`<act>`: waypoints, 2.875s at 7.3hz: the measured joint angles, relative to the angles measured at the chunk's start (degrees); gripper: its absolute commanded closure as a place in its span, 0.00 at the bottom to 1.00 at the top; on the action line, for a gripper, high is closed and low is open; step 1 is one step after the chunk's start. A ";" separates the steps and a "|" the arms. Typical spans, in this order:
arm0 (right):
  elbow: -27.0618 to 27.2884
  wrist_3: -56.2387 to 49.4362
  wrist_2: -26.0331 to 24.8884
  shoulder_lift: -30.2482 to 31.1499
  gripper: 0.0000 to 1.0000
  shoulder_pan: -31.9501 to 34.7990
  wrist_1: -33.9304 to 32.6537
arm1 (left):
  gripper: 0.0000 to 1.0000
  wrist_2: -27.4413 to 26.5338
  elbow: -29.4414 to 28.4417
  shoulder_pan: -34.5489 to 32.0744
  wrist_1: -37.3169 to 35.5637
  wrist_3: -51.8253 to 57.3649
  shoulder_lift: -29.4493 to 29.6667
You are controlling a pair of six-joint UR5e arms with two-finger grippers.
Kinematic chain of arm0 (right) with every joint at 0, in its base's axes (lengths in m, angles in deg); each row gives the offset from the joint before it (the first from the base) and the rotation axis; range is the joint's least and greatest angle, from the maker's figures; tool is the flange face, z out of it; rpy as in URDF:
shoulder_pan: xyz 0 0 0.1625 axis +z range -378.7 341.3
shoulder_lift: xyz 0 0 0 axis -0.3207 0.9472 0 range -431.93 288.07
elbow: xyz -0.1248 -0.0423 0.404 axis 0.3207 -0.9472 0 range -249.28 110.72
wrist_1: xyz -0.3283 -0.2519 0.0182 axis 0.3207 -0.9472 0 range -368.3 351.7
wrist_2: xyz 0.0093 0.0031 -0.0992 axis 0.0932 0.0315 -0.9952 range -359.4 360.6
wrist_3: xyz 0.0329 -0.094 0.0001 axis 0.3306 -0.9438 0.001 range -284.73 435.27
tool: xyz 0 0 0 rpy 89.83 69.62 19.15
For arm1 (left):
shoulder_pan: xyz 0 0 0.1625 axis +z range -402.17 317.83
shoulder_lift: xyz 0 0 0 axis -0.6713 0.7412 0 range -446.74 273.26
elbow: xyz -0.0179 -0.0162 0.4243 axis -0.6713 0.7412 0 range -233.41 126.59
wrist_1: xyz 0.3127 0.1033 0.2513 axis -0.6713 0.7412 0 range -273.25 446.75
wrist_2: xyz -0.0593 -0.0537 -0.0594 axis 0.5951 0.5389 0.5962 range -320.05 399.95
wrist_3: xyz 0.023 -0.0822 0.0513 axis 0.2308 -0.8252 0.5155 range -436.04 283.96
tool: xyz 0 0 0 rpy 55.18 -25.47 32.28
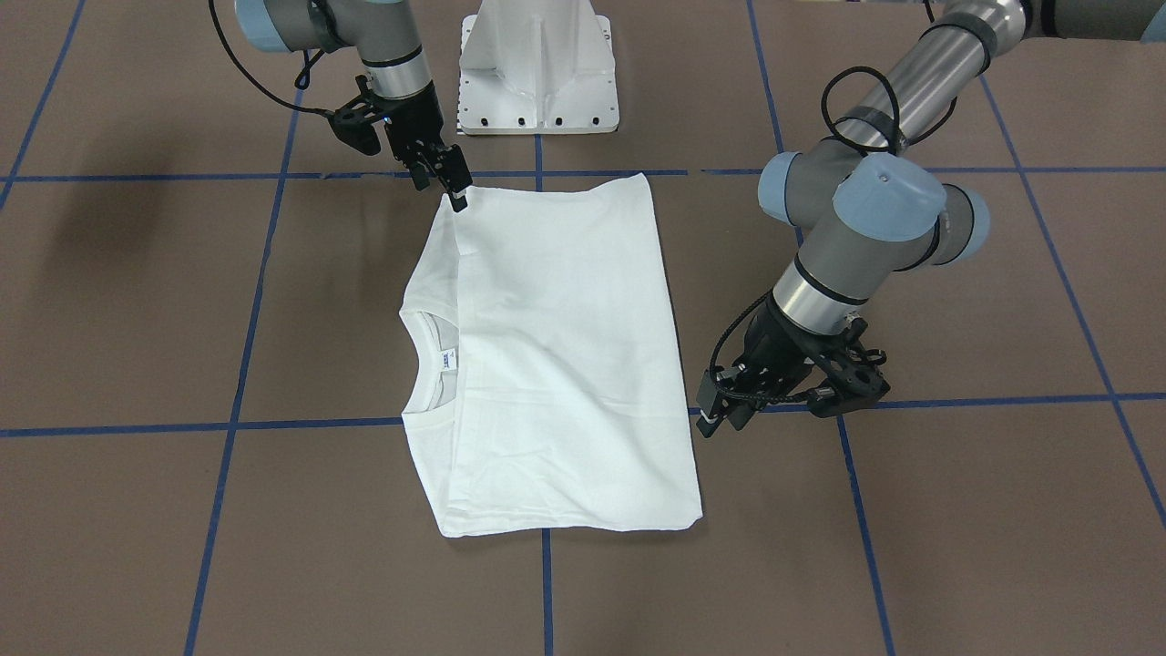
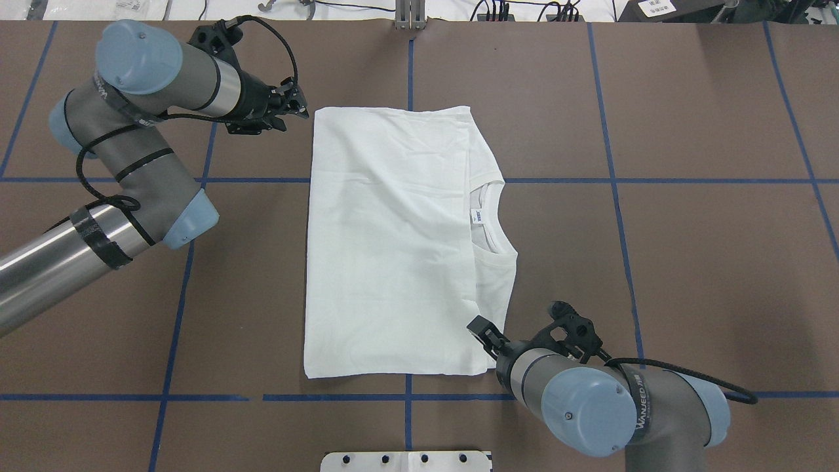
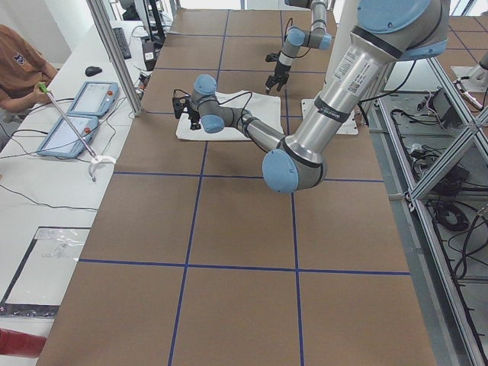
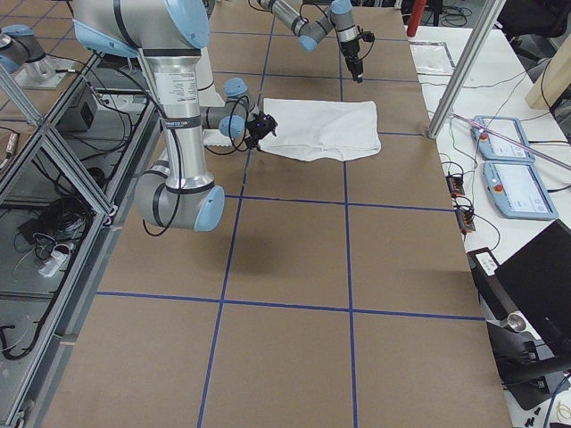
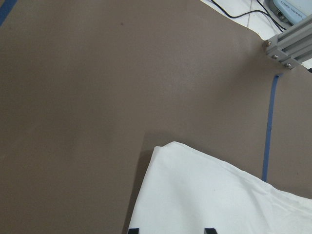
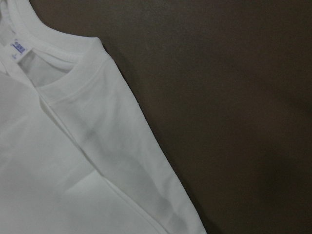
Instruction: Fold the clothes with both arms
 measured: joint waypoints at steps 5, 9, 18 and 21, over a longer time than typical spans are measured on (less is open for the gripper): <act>-0.53 0.32 0.04 -0.93 0.12 -1.68 -3.51 | 0.46 0.06 0.83 0.02 0.00 0.00 -0.79; -1.55 -0.15 0.07 -2.78 0.15 -1.67 -4.07 | 0.46 0.06 0.84 0.00 0.00 0.00 -0.83; -2.54 -0.30 0.15 -3.22 0.79 -0.81 -4.67 | 0.46 0.06 1.48 -0.01 -0.26 0.00 -1.19; -2.86 -0.03 0.15 -4.50 1.00 -0.59 -5.03 | 0.46 0.06 2.23 -0.01 -0.26 0.00 -2.01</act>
